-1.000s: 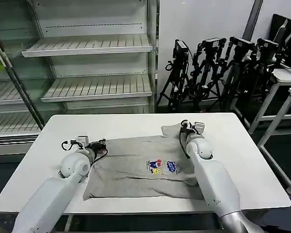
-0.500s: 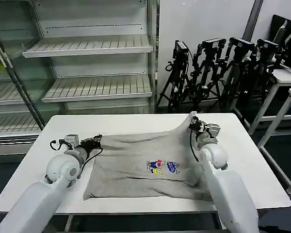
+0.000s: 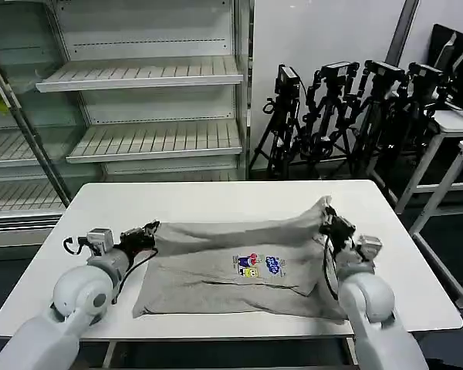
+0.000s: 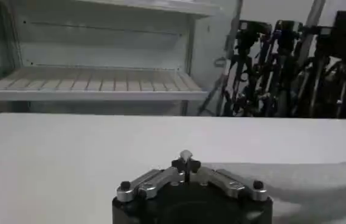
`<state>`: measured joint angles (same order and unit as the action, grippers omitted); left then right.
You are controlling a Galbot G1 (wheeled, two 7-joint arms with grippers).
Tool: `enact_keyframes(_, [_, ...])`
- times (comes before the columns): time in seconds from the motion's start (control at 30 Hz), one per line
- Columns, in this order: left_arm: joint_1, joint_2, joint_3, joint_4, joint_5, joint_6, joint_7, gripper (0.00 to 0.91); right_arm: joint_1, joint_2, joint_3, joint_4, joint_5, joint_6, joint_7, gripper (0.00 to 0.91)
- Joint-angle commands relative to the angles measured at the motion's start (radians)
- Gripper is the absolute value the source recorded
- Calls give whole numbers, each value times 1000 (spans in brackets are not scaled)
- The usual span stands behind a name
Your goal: Fold and organize the clothes.
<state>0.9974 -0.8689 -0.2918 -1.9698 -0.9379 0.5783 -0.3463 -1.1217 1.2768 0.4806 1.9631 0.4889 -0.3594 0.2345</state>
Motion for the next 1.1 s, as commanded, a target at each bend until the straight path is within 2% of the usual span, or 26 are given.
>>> enact_keyframes(0.03, [178,10,-50,-86,68,-1,20,50,-267,42,74,154,-67,4,-11,0])
enact_keyframes(0.3, [215,-3,-21,-62,165,-2,47,50,-325,62,64,149,-132,-7,-8,0])
enact_keyframes(0.33, [213,-8,-17,-51,173,-1,49,181,-325,62,62,148,-136,-9,-6,0])
enact_keyframes(0.37, [209,-13,-12,-39,177,-2,48,453,-327,62,61,149,-138,-22,-6,0])
enact_keyframes(0.4, [206,-16,-9,-35,178,-2,46,907,-327,62,58,150,-142,-42,-4,907])
enact_keyframes(0.5, [206,-27,-10,-23,173,-2,37,907,-332,65,50,158,-176,-81,-10,907])
enact_keyframes(0.57, [212,-34,-22,-30,160,-2,37,907,-344,63,48,162,-245,-57,-42,907])
enact_keyframes(0.63, [224,-46,-45,-51,145,-4,34,907,-355,63,49,170,-281,-34,-46,907])
enact_keyframes(0.8, [264,-103,-134,-110,60,-27,-9,907,-385,63,81,211,-277,25,-35,907])
enact_keyframes(0.87, [275,-148,-183,-117,25,-41,-35,907,-413,63,91,237,-286,51,-41,907])
enact_keyframes(1.0, [325,-216,-257,-144,-159,-65,-98,907,-466,68,106,278,-303,68,-43,907])
enact_keyframes(1.1, [379,-253,-265,-153,-137,-101,-100,907,-470,70,119,256,-301,76,-18,907])
